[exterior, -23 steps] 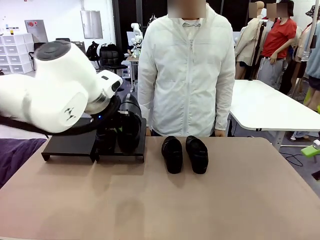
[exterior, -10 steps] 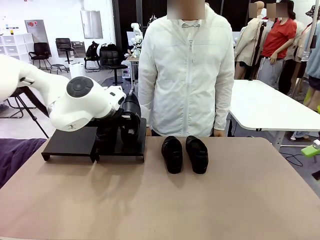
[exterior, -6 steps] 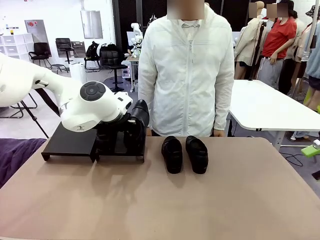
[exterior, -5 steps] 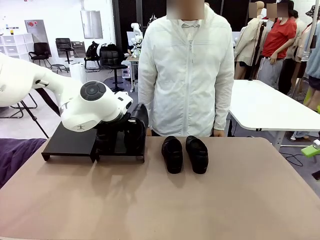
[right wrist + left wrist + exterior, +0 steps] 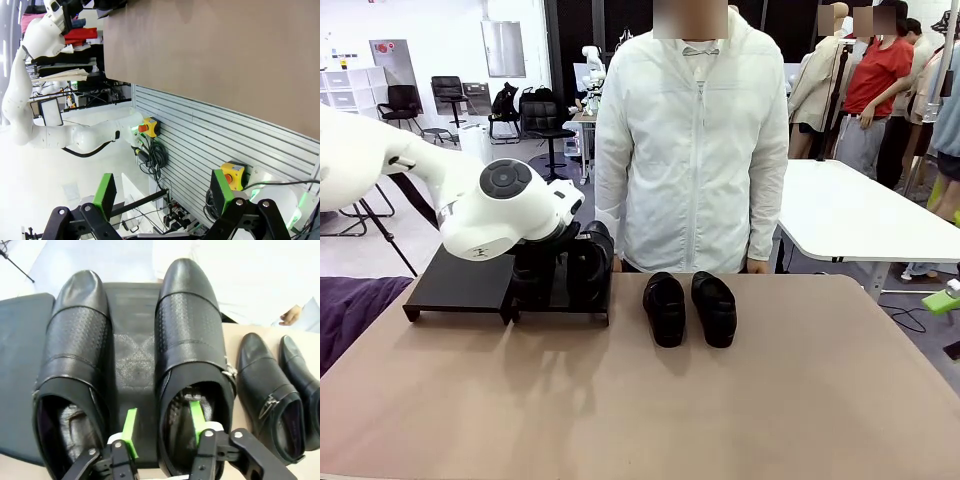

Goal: Organize the shoes by placing them on the stand.
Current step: Place the Shoe from the middle of the table onto the Shoes Stand.

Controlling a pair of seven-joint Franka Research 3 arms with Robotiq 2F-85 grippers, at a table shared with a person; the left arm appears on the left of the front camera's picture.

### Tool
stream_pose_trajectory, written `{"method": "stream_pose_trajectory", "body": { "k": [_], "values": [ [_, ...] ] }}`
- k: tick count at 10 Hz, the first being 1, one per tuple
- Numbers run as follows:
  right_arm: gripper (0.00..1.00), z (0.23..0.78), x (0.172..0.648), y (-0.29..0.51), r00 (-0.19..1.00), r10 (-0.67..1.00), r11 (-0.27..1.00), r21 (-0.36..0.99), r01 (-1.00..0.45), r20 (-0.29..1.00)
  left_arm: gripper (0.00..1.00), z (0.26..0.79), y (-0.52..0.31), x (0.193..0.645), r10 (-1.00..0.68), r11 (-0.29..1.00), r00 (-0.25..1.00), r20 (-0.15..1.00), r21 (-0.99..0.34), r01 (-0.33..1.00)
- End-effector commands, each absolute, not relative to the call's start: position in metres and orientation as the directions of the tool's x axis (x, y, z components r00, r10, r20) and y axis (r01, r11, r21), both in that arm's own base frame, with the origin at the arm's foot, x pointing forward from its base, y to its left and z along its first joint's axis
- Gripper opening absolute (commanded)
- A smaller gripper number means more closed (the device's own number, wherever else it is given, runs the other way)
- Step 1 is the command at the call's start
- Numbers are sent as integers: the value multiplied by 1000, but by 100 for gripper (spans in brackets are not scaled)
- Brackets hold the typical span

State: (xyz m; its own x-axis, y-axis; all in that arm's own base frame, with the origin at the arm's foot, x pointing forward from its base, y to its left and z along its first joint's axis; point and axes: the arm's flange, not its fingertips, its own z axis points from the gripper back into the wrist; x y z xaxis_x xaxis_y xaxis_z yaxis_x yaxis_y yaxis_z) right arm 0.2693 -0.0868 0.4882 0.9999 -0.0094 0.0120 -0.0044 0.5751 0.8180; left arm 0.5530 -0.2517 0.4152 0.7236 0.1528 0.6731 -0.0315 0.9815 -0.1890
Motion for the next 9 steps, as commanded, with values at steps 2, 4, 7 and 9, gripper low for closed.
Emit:
{"method": "stream_pose_trajectory", "body": {
  "k": [2,4,7,9],
  "values": [
    [100,491,270,-89,999,5,561,827,-29,32,100,461,-243,509,180,975,672,719,-223,-22],
    [100,491,270,-89,999,5,561,827,-29,32,100,517,-235,475,106,978,701,705,-201,55],
    [100,491,270,-89,999,5,561,827,-29,32,100,597,-177,444,-183,920,869,459,-231,316],
    [100,491,270,-89,999,5,561,827,-29,32,100,628,-120,448,-366,797,858,360,-355,489]
  ]
}}
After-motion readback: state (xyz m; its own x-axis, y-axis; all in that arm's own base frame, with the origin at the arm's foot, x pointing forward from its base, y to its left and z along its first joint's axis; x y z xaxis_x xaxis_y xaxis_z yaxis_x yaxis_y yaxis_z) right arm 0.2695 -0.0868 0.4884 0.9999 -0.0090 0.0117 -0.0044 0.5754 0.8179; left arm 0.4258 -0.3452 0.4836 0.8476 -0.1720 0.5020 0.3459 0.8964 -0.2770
